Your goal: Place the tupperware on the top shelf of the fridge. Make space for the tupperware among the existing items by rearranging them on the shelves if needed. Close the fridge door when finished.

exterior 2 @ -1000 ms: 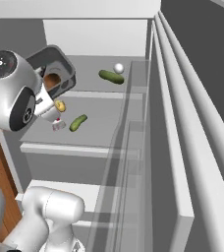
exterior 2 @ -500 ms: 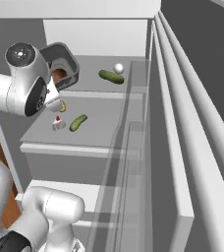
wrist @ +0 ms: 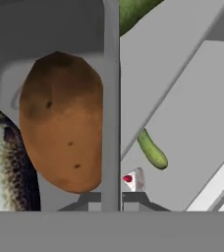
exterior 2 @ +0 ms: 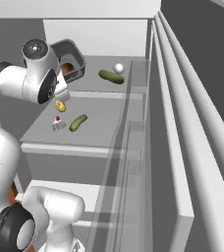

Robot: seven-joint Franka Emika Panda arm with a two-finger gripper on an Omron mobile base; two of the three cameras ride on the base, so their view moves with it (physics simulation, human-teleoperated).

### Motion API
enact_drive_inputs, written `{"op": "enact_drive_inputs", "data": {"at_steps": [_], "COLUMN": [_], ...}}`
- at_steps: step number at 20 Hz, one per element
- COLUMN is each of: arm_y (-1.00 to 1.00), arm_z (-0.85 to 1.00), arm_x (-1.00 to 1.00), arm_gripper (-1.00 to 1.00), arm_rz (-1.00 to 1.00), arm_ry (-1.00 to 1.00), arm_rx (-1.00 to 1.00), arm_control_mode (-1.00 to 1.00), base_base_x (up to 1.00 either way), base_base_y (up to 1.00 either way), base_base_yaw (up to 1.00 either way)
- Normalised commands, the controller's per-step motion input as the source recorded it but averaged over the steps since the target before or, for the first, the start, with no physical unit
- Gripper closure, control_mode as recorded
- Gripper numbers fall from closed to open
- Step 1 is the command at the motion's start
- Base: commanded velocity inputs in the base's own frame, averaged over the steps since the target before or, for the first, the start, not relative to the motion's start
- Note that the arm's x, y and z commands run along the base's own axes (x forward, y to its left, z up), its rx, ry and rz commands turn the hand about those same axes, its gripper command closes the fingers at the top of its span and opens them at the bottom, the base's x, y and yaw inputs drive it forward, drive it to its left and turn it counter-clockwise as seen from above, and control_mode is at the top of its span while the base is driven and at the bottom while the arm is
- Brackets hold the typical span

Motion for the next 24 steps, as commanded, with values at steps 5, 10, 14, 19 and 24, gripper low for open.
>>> {"op": "enact_drive_inputs", "data": {"at_steps": [5,10,14,19,24], "arm_y": [0.18,0.21,0.2,0.22,0.11], "arm_z": [0.0,-0.04,-0.11,-0.13,-0.13], "arm_x": [0.66,0.64,0.67,0.72,0.26], "arm_gripper": [1.0,1.0,1.0,-1.0,-1.0], "arm_rz": [-0.01,-0.01,-0.01,-0.03,-0.03], "arm_ry": [0.0,0.0,0.0,0.0,-0.01], "arm_rx": [0.0,0.0,0.0,0.0,0.0], "arm_control_mode": [-1.0,-1.0,-1.0,-1.0,-1.0], "base_base_x": [0.0,0.0,0.0,0.0,0.0], "base_base_y": [0.0,0.0,0.0,0.0,0.0], "base_base_yaw": [0.0,0.0,0.0,0.0,0.0]}}
